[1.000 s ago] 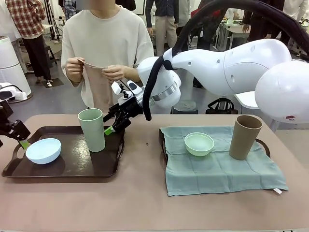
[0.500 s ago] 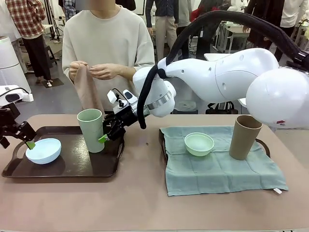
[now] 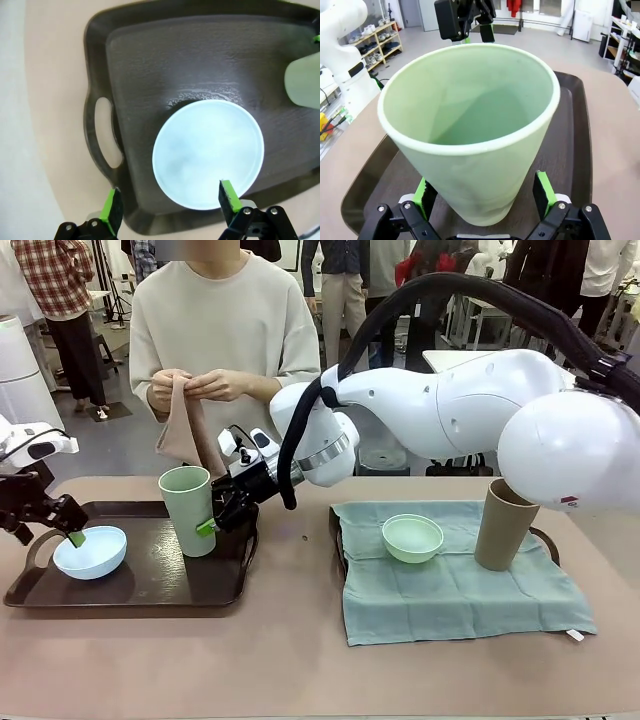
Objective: Set up a tray with a mat and arrange the tableware.
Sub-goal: Pick up the Picnic Bowl and Reusable plastic cup from the Handle tray in front of the human's position and hold them in the air.
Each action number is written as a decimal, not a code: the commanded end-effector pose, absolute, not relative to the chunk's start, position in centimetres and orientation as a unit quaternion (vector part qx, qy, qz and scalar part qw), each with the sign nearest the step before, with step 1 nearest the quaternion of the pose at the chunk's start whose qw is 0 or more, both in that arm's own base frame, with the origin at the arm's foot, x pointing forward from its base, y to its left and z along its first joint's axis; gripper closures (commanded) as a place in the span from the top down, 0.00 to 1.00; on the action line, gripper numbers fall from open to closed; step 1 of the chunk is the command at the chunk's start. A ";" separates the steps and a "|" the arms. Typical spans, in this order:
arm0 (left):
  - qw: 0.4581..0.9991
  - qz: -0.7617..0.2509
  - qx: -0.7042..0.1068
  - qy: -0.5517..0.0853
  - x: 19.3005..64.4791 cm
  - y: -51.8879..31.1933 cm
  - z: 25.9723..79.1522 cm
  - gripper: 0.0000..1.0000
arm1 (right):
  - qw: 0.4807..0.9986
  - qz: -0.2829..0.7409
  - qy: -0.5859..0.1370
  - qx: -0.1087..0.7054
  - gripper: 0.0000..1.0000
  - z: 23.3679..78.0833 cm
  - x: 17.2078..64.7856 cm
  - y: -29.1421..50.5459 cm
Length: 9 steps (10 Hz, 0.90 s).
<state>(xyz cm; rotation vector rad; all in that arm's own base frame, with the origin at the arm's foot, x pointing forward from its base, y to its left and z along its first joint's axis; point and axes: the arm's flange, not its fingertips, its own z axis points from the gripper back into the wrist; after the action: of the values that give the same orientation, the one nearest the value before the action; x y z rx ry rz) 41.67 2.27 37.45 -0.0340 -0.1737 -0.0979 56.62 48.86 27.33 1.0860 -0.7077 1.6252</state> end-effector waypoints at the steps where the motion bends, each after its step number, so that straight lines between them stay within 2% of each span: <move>1: 0.995 -0.035 -0.014 -0.090 42.3 2.4 36.3 1.00 | 0.512 0.660 -0.310 0.454 1.00 26.9 56.9 49.4; 7: 0.997 0.009 -0.062 -0.054 44.3 3.0 34.6 1.00 | 0.523 0.642 -0.306 0.470 1.00 26.7 57.4 49.6; 8: 0.996 0.012 -0.069 -0.053 44.5 3.0 34.4 0.55 | 0.511 0.652 -0.305 0.470 0.54 26.6 57.3 49.6; 9: 0.996 0.014 -0.073 -0.049 44.4 2.9 34.4 0.50 | 0.510 0.651 -0.303 0.473 0.41 26.6 57.2 49.5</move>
<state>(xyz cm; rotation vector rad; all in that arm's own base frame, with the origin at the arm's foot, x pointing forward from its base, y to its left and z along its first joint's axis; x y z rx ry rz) 44.05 2.89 34.23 -0.1169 -0.1077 0.0333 56.91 49.13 26.63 1.1178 -0.7167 1.5677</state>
